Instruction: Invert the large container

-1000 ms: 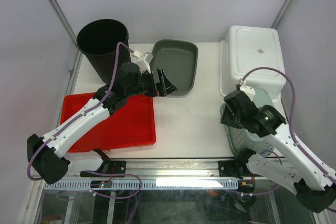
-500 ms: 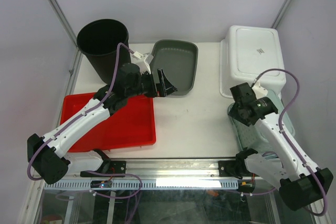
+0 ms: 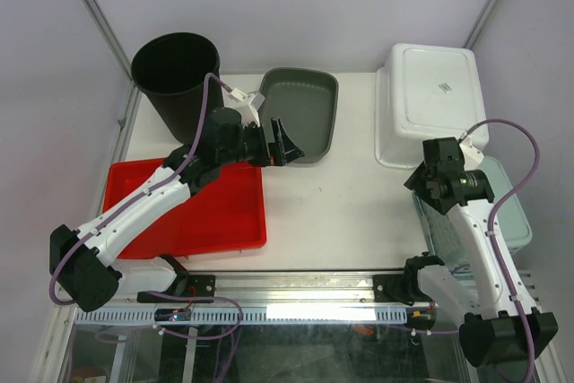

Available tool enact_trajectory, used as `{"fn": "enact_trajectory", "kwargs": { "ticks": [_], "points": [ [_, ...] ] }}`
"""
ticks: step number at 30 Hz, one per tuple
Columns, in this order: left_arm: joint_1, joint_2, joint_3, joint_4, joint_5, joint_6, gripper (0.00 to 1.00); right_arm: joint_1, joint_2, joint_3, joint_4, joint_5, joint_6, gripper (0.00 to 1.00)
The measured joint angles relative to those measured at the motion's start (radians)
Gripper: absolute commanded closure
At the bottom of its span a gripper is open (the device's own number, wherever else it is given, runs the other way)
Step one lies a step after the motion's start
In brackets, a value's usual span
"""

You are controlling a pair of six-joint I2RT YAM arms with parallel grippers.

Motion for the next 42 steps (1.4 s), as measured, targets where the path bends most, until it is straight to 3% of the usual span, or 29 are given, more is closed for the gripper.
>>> {"fn": "enact_trajectory", "kwargs": {
  "ticks": [11, 19, 31, 36, 42],
  "points": [
    [0.0, 0.163, 0.109, -0.026, 0.013, 0.029, 0.01, 0.0, -0.148, 0.003, 0.184, -0.463, -0.208, 0.25],
    [-0.026, 0.439, 0.345, -0.132, -0.172, 0.111, 0.01, 0.0, -0.17, 0.027, 0.183, -0.505, -0.278, 0.22],
    [-0.12, 0.919, 0.818, -0.247, -0.408, 0.216, 0.03, 0.0, -0.218, 0.034, 0.174, -0.524, -0.301, 0.19],
    [-0.125, 1.056, 0.922, -0.275, -0.481, 0.246, 0.14, 0.0, -0.248, 0.034, 0.156, -0.524, -0.302, 0.19],
    [-0.124, 1.174, 1.007, -0.286, -0.498, 0.274, 0.44, 0.0, -0.254, 0.034, 0.146, -0.524, -0.301, 0.19]
  ]
}}
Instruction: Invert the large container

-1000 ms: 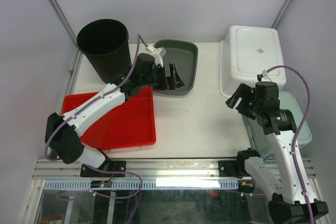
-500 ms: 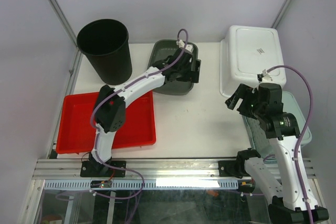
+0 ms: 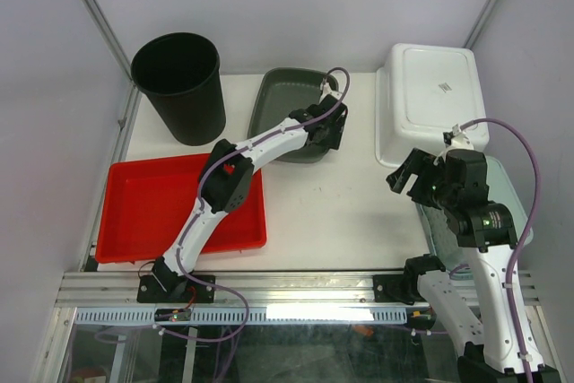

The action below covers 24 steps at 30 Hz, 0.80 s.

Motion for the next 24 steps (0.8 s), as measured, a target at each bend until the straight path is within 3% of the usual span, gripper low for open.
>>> {"fn": "enact_trajectory", "kwargs": {
  "ticks": [5, 11, 16, 24],
  "points": [
    [0.0, 0.031, 0.001, -0.008, -0.008, 0.015, 0.75, 0.0, 0.0, 0.0, -0.006, 0.0, 0.0, 0.19],
    [-0.005, 0.033, 0.013, -0.023, -0.028, 0.032, 0.98, 0.0, -0.001, 0.0, -0.008, 0.0, 0.0, 0.19],
    [-0.015, -0.004, 0.015, -0.047, -0.016, 0.046, 1.0, 0.0, -0.004, 0.001, -0.015, 0.001, 0.002, 0.19],
    [-0.021, -0.181, 0.016, -0.048, 0.127, 0.008, 1.0, 0.0, -0.008, 0.001, -0.015, 0.0, 0.005, 0.19]
  ]
}}
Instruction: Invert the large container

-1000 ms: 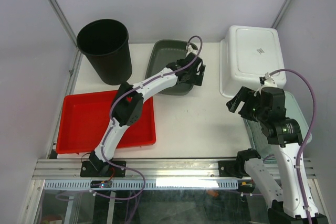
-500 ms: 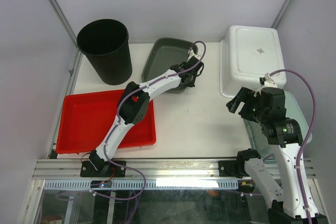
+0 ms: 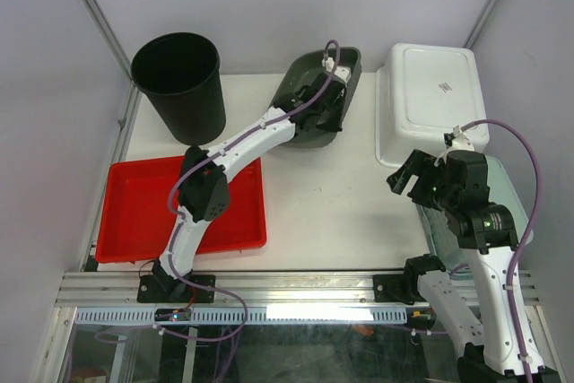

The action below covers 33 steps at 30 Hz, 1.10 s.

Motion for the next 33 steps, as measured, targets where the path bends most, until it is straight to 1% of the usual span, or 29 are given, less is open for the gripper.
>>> {"fn": "enact_trajectory", "kwargs": {
  "ticks": [4, 10, 13, 16, 21, 25, 33],
  "points": [
    [0.003, -0.082, 0.007, 0.003, 0.072, -0.03, 1.0, 0.0, -0.002, 0.0, 0.0, 0.0, 0.003, 0.19],
    [0.045, -0.134, 0.002, 0.037, 0.225, -0.097, 1.0, 0.0, -0.024, 0.0, -0.003, 0.002, 0.01, 0.19],
    [0.072, -0.143, -0.032, 0.075, 0.325, -0.14, 1.0, 0.0, -0.035, 0.0, -0.009, 0.004, 0.011, 0.19],
    [0.096, -0.157, -0.097, 0.123, 0.41, -0.198, 1.0, 0.0, -0.04, 0.005, -0.018, 0.009, 0.013, 0.19],
    [0.135, -0.222, -0.292, 0.281, 0.55, -0.345, 1.0, 0.0, -0.049, 0.011, -0.024, 0.012, 0.013, 0.18],
    [0.167, -0.274, -0.43, 0.45, 0.658, -0.485, 1.0, 0.0, -0.053, 0.011, -0.029, 0.019, 0.013, 0.18],
    [0.199, -0.327, -0.611, 0.792, 0.764, -0.738, 1.0, 0.0, -0.056, 0.011, -0.032, 0.026, 0.013, 0.19]
  ]
}}
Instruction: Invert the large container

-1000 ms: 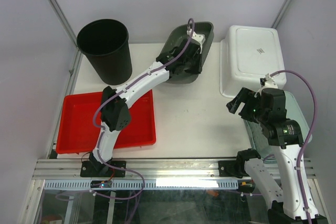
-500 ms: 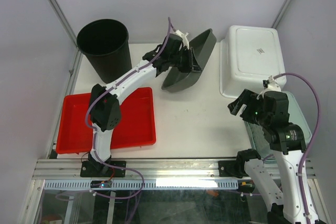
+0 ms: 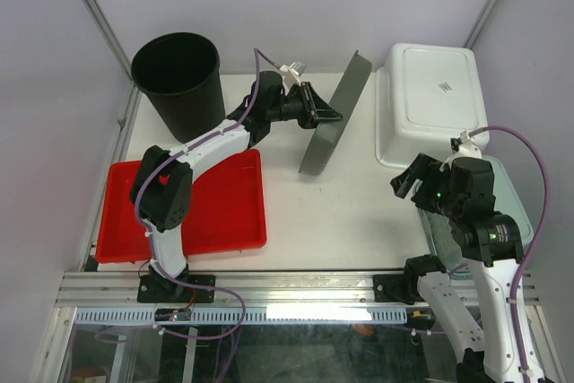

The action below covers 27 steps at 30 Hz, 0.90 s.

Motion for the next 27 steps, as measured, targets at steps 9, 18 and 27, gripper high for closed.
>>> {"fn": "enact_trajectory", "kwargs": {
  "ticks": [9, 18, 27],
  "points": [
    [0.027, -0.008, -0.185, 0.36, 0.036, -0.284, 1.0, 0.0, -0.002, 0.0, -0.004, 0.0, 0.0, 0.18],
    [0.06, -0.008, -0.348, 0.674, 0.016, -0.493, 1.0, 0.0, -0.002, 0.0, -0.004, 0.0, 0.001, 0.19],
    [0.086, -0.007, -0.433, 0.809, -0.01, -0.564, 0.89, 0.0, -0.002, 0.0, -0.004, 0.0, 0.001, 0.18]
  ]
}}
